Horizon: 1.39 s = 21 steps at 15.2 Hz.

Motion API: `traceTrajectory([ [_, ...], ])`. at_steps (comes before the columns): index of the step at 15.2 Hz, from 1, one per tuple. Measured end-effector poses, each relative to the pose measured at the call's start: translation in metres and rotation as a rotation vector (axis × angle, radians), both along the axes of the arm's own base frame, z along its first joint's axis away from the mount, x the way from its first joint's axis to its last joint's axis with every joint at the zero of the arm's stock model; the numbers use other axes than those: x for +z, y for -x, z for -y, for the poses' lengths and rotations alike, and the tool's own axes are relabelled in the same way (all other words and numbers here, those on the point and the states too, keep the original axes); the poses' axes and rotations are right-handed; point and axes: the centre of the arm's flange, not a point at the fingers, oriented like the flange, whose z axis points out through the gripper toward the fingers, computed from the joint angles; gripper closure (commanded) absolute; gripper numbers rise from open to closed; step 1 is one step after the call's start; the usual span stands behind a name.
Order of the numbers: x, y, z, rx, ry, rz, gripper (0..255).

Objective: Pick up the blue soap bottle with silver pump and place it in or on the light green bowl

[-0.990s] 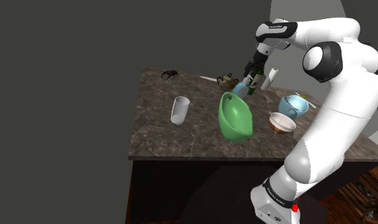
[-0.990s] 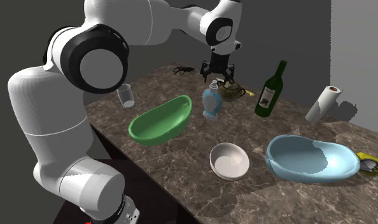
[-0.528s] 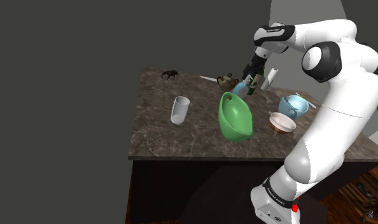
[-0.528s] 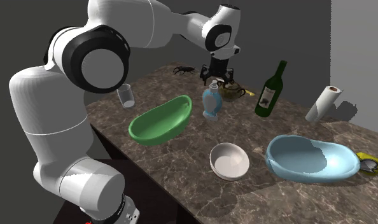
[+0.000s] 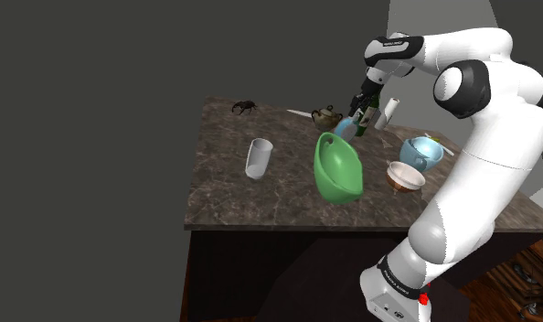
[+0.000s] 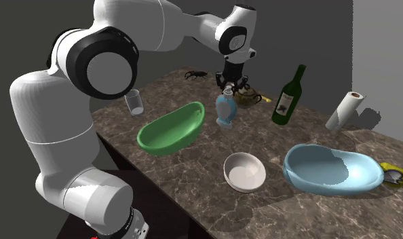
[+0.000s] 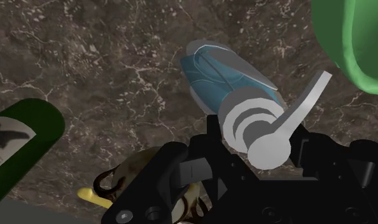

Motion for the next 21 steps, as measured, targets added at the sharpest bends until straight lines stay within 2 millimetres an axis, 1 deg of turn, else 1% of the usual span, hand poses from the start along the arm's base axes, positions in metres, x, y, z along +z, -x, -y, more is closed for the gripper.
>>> traceTrajectory([
  [5,0.000,0.000,0.000,0.000,0.000,0.000,255],
  [6,0.003,0.000,0.000,0.000,0.000,0.000,255],
  [10,0.020,0.000,0.000,0.000,0.000,0.000,255],
  [21,0.078,-0.002,0.000,0.000,0.000,0.000,255],
])
